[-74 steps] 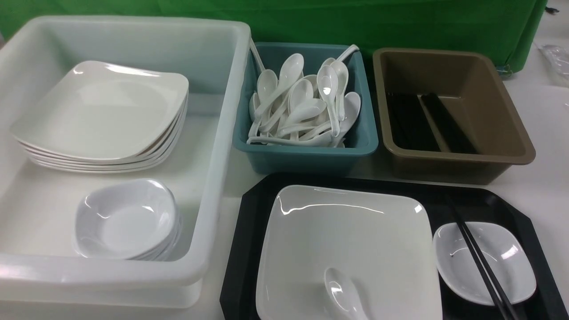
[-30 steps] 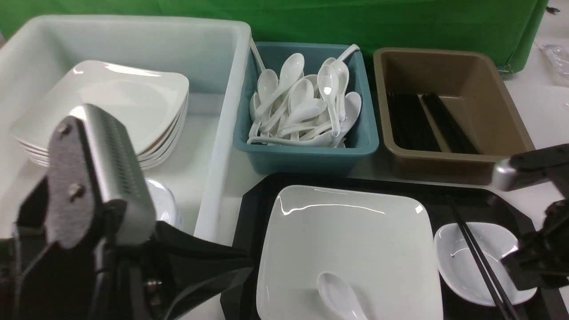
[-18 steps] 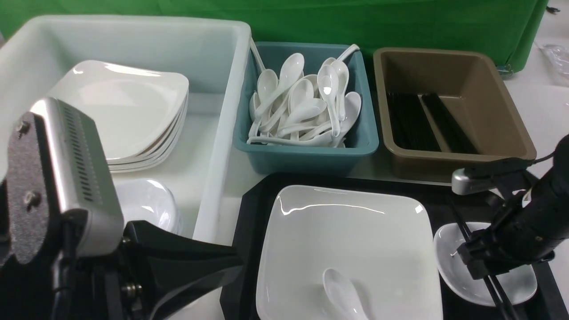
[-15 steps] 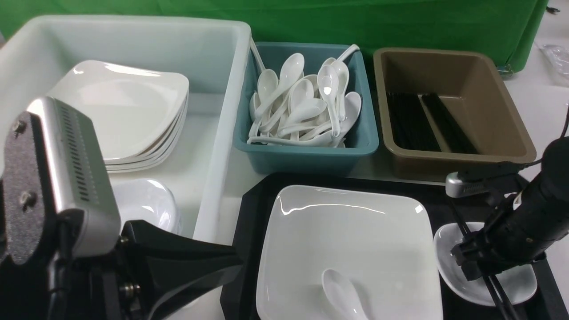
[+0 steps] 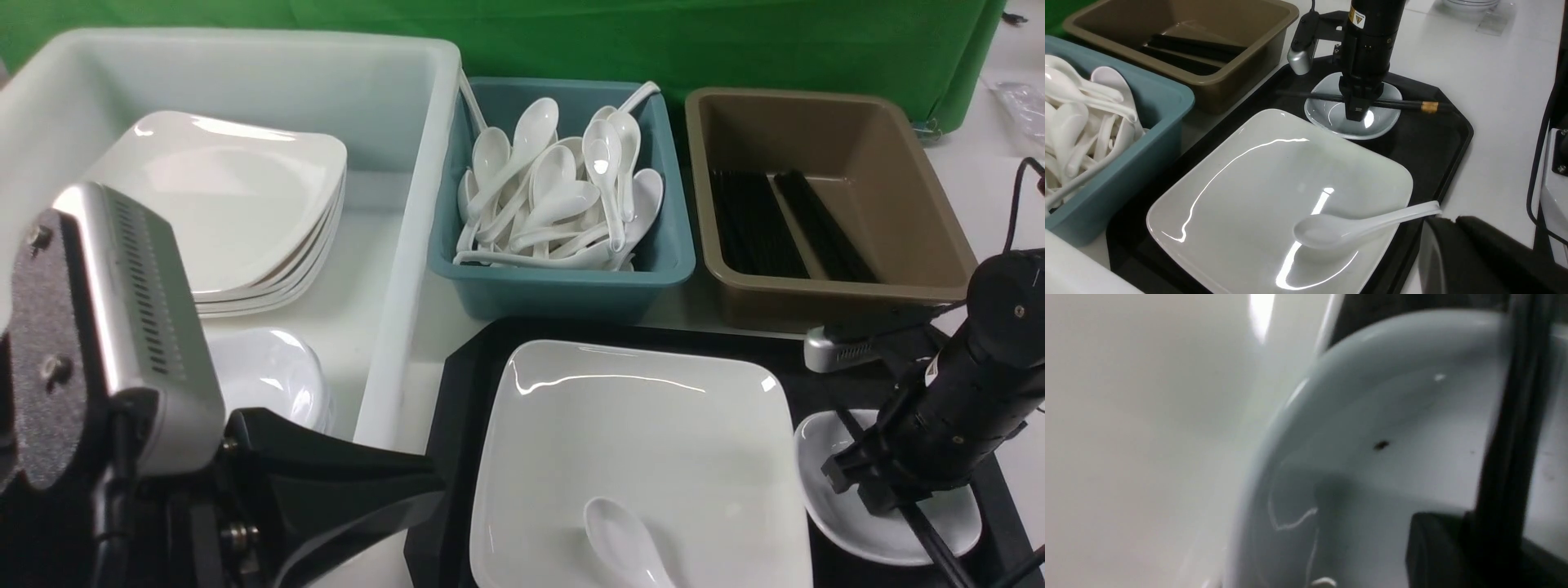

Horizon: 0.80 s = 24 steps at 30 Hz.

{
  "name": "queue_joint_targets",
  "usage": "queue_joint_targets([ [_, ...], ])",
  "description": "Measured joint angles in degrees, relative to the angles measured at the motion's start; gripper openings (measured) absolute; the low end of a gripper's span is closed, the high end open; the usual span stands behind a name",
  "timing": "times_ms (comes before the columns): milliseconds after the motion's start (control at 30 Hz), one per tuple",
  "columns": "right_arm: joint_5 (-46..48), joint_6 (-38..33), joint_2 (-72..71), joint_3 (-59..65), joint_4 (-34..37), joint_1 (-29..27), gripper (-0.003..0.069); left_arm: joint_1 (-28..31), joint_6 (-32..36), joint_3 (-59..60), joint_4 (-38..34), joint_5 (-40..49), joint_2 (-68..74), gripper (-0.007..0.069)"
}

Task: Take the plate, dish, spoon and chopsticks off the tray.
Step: Use the right arm to grab a pair of chopsticks from the plate, then use the right arm to put the chopsticks into the small storage box on the right

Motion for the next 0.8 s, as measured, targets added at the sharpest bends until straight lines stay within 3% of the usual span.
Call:
queue_joint_targets([
  [200,6.5,-4.2,-5.0,-1.1,0.7,0.4,0.0113,0.0,0.0,0.0,0.0,-1.6,0.0,0.0018],
  [400,6.7,-9.2,-12.2,-9.2,8.0,2.9,0.0113,0.0,0.0,0.0,0.1,-11.7,0.0,0.0018],
  [600,-7.8,-2.8,-3.8,-27.0,10.3,-0.8,0.0113,0.0,0.0,0.0,-1.7,-26.8,0.0,0.0018],
  [800,-14.0,4.0,11.2,-42.8,10.3,-4.3,0.0134,0.0,0.0,0.5,-0.7,-24.4,0.0,0.0018],
])
